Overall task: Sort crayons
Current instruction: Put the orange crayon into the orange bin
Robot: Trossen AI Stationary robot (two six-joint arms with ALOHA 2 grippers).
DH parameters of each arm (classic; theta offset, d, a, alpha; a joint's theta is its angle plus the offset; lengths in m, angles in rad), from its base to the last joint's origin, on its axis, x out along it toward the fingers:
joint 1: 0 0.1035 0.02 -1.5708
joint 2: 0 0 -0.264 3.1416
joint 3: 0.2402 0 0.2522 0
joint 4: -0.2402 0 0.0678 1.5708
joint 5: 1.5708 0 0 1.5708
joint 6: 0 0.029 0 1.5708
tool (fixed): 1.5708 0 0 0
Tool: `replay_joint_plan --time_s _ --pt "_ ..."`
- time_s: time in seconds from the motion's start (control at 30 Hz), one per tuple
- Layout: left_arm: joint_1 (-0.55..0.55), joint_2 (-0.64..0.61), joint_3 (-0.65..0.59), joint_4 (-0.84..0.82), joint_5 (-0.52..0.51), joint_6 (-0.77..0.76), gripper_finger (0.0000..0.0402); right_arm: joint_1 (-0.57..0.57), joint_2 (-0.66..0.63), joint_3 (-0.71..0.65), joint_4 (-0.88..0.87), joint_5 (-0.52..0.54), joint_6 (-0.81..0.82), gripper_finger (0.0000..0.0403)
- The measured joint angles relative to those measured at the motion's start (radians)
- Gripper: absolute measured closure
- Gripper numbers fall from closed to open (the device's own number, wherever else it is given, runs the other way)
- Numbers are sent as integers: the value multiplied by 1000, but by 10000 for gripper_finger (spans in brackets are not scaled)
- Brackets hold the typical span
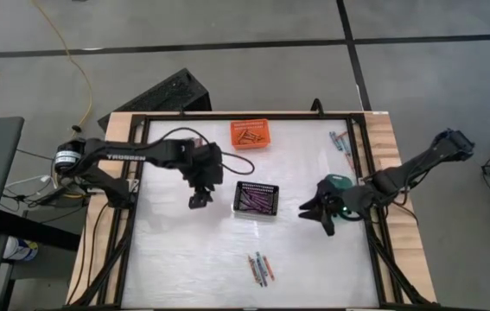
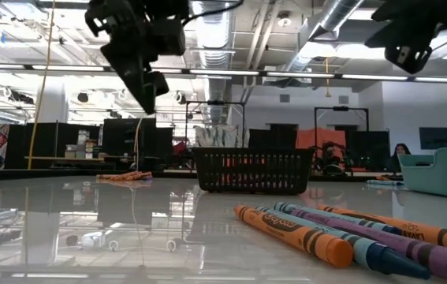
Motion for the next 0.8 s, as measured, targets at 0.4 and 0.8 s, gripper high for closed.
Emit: replay_joint_plan --time_s 0.4,0.8 --pt "-167 0 0 48 -71 -130 215 28 150 0 125 -2 -169 265" --pt "-431 0 -121 482 -294 -51 215 53 372 0 322 -20 -387 265"
